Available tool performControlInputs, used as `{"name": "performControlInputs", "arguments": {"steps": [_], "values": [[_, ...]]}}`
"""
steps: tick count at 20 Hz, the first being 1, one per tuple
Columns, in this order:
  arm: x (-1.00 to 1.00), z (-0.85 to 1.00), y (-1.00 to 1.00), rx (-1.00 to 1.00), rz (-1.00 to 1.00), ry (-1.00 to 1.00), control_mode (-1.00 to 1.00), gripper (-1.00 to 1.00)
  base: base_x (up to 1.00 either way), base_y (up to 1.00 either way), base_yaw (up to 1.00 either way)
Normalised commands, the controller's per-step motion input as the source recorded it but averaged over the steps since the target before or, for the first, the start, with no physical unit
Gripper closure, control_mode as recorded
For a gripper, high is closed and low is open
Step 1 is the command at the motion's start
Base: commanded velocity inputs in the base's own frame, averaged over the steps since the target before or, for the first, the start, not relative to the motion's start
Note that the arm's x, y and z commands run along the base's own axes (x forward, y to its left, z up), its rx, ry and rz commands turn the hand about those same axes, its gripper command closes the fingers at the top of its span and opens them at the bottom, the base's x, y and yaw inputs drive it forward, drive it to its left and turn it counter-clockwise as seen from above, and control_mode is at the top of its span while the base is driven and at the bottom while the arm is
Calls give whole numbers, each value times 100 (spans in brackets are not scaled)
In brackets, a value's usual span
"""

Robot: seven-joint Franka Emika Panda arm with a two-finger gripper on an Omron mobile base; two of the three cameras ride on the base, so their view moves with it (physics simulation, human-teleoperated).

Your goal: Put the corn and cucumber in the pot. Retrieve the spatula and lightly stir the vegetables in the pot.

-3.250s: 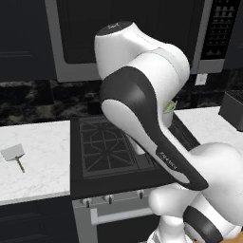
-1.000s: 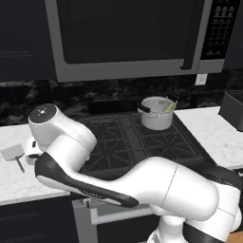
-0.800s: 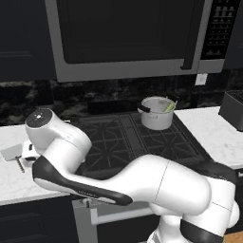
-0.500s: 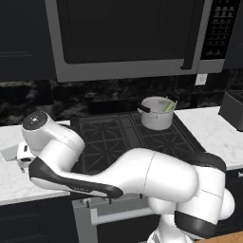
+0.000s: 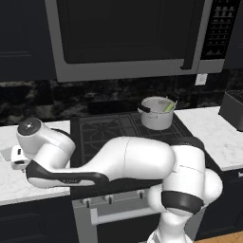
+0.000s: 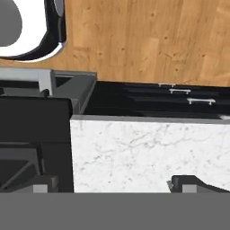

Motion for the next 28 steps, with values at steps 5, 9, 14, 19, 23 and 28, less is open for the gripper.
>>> {"name": "performControlInputs", "arguments": {"steps": [5, 9, 14, 19, 23, 28], "values": [[40, -23, 36, -1, 0, 0, -100, -100, 0, 0, 0], [41, -23, 39, -3, 0, 0, -100, -100, 0, 0, 0], [37, -23, 45, -5, 0, 0, -100, -100, 0, 0, 0], [28, -12, 56, -7, 0, 0, -100, -100, 0, 0, 0], [25, -1, 48, -7, 0, 0, -100, -100, 0, 0, 0], [14, -16, 18, -7, 0, 0, -100, -100, 0, 0, 0]]}}
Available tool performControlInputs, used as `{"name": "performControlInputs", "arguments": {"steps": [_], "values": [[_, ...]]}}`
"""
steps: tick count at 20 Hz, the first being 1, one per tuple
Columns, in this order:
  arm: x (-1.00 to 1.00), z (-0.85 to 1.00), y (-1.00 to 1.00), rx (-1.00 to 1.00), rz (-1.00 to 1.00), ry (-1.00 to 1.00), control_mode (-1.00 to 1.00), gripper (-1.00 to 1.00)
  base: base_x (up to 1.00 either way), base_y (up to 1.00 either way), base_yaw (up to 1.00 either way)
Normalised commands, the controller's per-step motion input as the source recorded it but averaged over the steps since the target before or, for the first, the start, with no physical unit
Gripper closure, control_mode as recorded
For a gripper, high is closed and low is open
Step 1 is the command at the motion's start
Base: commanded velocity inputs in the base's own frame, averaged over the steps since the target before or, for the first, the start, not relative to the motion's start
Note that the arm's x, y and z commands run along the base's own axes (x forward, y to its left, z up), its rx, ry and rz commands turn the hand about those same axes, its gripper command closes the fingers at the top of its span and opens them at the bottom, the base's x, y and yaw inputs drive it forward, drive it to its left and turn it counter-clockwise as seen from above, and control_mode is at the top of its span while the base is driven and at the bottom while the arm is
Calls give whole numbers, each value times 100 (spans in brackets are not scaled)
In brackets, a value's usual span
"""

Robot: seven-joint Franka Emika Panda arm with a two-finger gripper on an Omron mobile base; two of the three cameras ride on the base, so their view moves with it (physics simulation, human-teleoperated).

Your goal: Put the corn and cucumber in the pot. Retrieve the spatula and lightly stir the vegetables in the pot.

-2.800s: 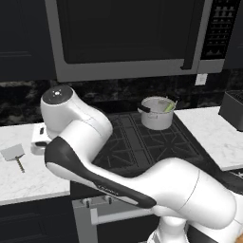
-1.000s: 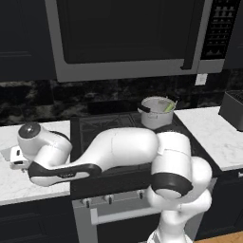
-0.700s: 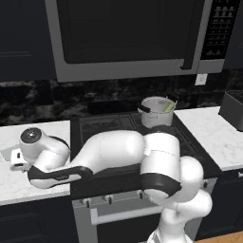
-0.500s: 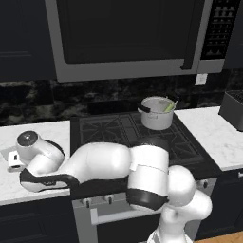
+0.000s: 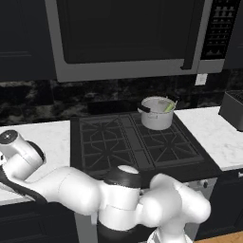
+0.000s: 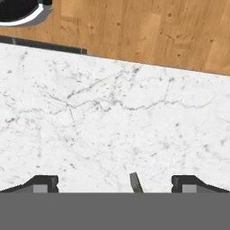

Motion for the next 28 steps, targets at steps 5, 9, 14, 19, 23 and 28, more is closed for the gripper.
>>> {"name": "performControlInputs", "arguments": {"steps": [5, 9, 14, 19, 23, 28], "values": [[17, -28, 1, -7, 0, -1, -100, -100, 0, 0, 0], [31, -29, 0, -2, 0, -1, -100, -100, 0, 0, 0], [30, -32, 1, 0, 0, 0, -100, -100, 0, 0, 0], [26, -23, 24, 0, 0, 0, -100, -100, 0, 0, 0], [19, -17, 31, 0, 0, 0, -100, -100, 0, 0, 0], [11, -11, 13, 0, 0, 0, -100, -100, 0, 0, 0]]}}
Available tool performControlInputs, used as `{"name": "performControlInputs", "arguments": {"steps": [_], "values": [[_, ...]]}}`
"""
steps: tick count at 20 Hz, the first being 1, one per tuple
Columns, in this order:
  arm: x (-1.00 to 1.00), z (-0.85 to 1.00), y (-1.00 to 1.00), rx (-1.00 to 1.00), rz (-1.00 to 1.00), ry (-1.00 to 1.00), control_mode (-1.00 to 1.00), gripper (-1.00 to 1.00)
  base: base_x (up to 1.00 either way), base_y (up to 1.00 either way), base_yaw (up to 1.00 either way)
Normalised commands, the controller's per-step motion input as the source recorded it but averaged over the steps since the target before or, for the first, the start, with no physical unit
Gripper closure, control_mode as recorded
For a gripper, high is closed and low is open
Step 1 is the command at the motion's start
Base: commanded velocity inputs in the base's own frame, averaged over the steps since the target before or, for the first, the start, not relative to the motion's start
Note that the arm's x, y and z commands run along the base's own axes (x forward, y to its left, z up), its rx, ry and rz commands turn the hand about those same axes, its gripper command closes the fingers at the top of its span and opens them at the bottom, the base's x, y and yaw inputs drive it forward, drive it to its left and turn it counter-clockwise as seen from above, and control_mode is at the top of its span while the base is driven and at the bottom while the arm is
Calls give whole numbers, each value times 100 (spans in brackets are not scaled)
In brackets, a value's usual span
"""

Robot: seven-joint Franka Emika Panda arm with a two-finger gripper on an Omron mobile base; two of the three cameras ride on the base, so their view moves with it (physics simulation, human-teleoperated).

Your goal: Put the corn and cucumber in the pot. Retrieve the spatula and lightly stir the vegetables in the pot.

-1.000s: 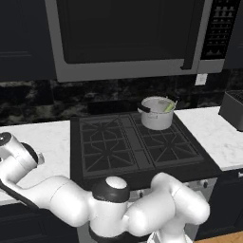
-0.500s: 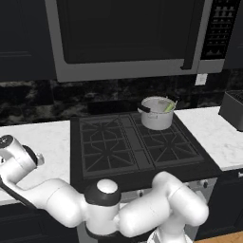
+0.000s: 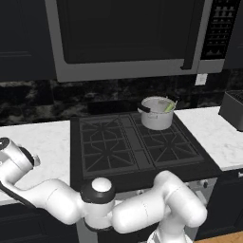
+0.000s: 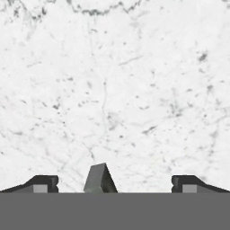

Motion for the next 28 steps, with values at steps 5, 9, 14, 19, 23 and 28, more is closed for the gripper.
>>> {"name": "performControlInputs", "arguments": {"steps": [5, 9, 14, 19, 23, 28], "values": [[4, -6, 4, 0, 0, -1, -100, -100, 0, 0, 0], [-1, -6, 0, 0, 0, -13, -100, -100, 0, 0, 0], [0, -23, -12, 0, 0, -14, -100, -100, 0, 0, 0], [3, -20, -17, 3, 0, -5, -100, -100, 0, 0, 0], [12, -13, -13, 6, 0, 0, -100, 100, 0, 0, 0], [7, -7, -18, 9, 0, 0, -100, 100, 0, 0, 0]]}}
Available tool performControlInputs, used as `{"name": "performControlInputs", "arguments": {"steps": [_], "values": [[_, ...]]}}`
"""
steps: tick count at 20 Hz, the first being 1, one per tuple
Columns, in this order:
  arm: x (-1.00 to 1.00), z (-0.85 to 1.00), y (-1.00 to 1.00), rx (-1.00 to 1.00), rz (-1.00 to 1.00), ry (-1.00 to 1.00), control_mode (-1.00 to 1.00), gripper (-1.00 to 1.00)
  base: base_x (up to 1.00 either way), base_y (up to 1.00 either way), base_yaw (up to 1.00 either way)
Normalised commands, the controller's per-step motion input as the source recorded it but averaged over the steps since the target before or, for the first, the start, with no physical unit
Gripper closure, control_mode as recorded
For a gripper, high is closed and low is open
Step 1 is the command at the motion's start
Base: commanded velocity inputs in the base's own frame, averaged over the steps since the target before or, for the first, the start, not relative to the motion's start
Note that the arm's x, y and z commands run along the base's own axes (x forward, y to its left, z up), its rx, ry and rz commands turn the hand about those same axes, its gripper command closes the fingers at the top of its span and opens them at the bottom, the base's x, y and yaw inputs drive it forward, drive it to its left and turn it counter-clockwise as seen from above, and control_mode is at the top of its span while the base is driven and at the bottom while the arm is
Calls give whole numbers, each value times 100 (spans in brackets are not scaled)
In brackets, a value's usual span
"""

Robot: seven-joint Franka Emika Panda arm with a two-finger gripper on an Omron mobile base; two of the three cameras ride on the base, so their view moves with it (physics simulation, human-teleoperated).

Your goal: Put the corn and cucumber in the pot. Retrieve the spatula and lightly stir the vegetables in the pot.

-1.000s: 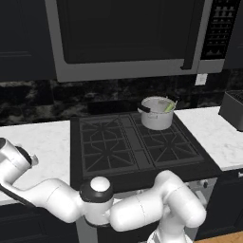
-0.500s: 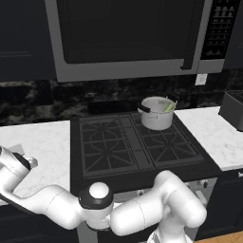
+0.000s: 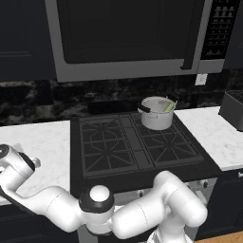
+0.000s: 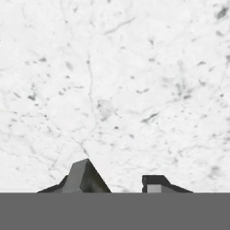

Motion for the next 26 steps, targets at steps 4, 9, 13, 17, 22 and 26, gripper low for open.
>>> {"name": "performControlInputs", "arguments": {"steps": [4, 9, 13, 17, 22, 26], "values": [[0, 0, -13, 9, 0, 0, -100, 100, 0, 0, 0], [-19, 18, 0, 9, 0, -1, -100, 100, 0, 0, 0], [-60, 76, 0, 17, 0, -5, -100, 100, 0, 0, 0], [-77, 100, -1, 28, 0, -7, -100, 100, 0, 0, 0], [-78, 100, -19, 36, -8, -3, -100, 100, 0, 0, 0], [-75, 100, -44, 48, -23, 3, -100, 100, 0, 0, 0]]}}
